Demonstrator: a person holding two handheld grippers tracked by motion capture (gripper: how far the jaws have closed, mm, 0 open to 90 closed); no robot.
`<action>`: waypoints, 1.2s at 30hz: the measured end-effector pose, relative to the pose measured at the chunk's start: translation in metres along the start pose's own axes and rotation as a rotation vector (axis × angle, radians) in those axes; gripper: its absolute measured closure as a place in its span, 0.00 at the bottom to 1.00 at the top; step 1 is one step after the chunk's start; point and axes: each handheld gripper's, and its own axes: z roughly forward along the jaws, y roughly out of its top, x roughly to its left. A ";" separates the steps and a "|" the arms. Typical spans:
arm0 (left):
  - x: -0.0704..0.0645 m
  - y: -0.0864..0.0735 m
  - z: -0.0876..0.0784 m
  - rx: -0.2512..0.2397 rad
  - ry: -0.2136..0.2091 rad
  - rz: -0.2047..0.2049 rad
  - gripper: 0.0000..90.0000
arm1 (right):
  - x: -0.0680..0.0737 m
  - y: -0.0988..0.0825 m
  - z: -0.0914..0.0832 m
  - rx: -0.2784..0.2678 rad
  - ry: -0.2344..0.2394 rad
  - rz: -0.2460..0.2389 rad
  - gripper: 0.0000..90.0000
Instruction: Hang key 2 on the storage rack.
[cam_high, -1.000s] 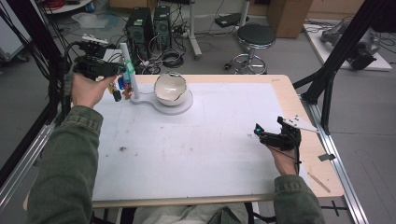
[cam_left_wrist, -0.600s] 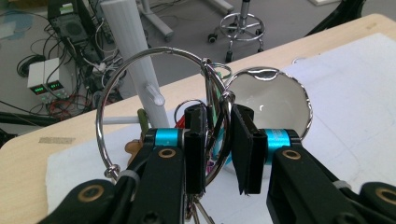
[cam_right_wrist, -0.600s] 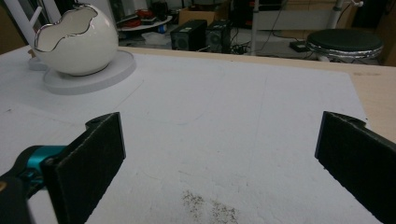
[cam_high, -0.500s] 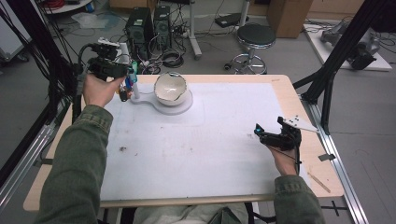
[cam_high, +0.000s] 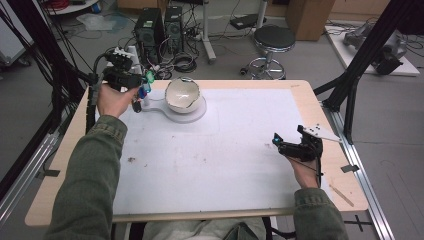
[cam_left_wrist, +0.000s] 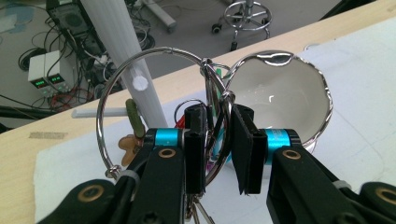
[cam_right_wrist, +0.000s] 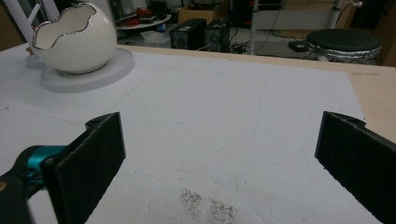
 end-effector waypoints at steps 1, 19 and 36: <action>-0.001 0.000 0.001 0.000 0.006 0.005 0.84 | 0.000 0.000 0.000 0.000 -0.001 -0.001 0.01; -0.004 -0.002 0.010 0.039 -0.012 0.027 0.80 | -0.001 0.000 -0.001 -0.003 -0.005 -0.003 0.01; 0.013 -0.015 -0.009 -0.060 -0.007 -0.133 0.02 | -0.001 0.000 0.000 -0.003 -0.006 0.002 0.01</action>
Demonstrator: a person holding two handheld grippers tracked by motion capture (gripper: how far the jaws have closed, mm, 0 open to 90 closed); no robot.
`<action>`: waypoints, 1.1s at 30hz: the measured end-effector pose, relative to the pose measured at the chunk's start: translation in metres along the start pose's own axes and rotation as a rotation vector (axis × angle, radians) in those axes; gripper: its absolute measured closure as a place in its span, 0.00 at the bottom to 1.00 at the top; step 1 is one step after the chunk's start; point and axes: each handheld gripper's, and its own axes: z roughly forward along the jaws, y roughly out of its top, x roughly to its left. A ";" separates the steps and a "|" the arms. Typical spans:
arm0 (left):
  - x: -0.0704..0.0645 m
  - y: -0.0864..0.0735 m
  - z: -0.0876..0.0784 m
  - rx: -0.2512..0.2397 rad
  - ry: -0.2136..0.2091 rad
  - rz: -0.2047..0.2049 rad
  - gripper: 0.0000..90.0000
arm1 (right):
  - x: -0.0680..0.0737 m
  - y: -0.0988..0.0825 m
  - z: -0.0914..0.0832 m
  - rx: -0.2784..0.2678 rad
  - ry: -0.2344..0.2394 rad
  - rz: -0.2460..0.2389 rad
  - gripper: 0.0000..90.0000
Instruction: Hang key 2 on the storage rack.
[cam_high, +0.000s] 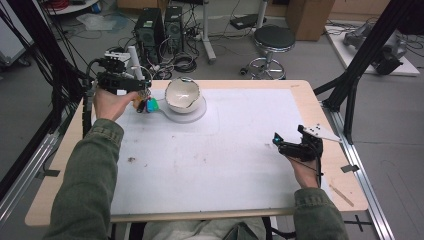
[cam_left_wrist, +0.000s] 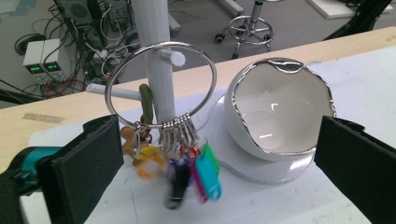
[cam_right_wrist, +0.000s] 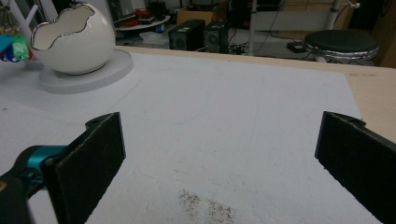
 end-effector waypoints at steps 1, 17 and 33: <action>0.000 0.000 -0.002 -0.007 -0.011 -0.005 0.02 | 0.000 0.000 0.000 0.001 0.000 0.001 0.01; 0.011 -0.021 -0.022 -0.051 -0.014 -0.014 0.02 | 0.001 0.000 0.000 -0.003 0.001 -0.005 0.01; 0.018 -0.042 -0.036 -0.062 -0.017 -0.012 0.02 | 0.001 0.000 0.000 0.001 0.000 -0.006 0.01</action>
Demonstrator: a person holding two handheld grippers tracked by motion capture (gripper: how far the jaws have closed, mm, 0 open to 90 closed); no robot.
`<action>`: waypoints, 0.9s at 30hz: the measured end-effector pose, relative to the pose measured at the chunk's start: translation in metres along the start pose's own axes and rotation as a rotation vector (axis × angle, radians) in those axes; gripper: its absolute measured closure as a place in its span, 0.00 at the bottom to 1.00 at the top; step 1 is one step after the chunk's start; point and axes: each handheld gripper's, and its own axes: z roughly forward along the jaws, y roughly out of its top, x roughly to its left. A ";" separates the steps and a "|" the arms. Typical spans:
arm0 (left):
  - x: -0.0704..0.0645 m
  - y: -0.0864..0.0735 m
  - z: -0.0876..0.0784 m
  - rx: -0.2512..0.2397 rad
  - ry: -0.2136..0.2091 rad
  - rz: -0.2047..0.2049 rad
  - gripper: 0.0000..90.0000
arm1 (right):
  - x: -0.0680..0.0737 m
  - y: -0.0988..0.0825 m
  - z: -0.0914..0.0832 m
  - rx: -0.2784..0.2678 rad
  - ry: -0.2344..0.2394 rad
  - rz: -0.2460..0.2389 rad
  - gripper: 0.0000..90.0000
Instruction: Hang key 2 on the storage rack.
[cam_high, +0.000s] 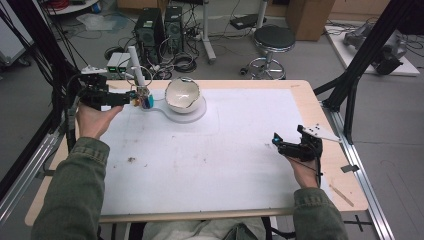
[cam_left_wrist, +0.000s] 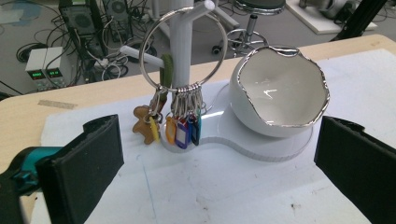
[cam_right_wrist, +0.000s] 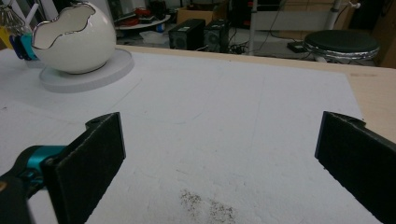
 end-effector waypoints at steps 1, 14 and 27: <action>0.000 -0.001 0.000 0.000 0.002 0.004 0.02 | 0.000 0.000 0.000 -0.001 0.000 -0.001 0.01; -0.002 -0.020 -0.006 -0.012 -0.007 -0.006 0.02 | 0.000 0.000 0.000 0.000 0.001 0.004 0.01; 0.005 -0.045 -0.005 -0.040 0.024 -0.019 0.02 | 0.001 0.000 0.000 0.001 0.003 -0.003 0.01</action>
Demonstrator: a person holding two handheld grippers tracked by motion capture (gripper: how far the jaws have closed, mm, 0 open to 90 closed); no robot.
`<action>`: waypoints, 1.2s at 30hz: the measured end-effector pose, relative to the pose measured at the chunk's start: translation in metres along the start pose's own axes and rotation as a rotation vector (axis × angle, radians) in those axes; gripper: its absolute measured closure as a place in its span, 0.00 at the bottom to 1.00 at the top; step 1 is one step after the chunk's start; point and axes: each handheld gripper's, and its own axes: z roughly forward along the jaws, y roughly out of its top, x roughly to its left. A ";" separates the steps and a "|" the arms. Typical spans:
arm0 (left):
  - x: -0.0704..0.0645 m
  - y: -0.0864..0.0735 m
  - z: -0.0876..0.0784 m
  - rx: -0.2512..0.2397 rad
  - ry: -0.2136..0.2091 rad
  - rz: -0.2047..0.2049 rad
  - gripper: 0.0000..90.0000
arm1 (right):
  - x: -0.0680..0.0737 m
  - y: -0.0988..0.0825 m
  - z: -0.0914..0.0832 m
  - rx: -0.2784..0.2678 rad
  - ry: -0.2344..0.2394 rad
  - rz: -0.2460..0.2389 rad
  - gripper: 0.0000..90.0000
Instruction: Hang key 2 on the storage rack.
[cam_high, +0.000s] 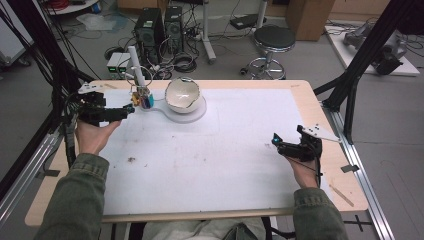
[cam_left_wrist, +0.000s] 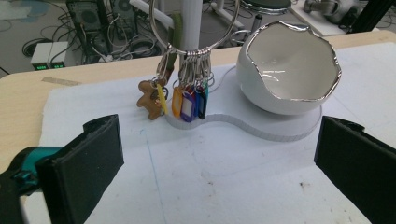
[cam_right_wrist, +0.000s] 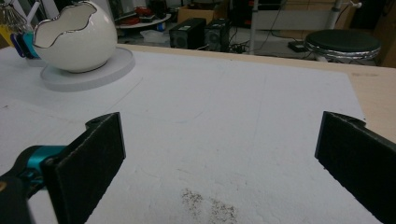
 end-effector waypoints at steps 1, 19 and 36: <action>0.000 -0.002 0.000 -0.008 0.003 0.000 0.02 | 0.000 0.000 0.000 0.002 0.001 -0.003 0.01; 0.011 -0.042 0.001 -0.018 0.006 -0.064 0.02 | 0.001 0.000 -0.001 0.006 -0.001 -0.002 0.01; 0.015 -0.080 -0.008 -0.033 0.007 -0.089 0.02 | 0.001 0.000 -0.002 0.003 -0.002 -0.001 0.01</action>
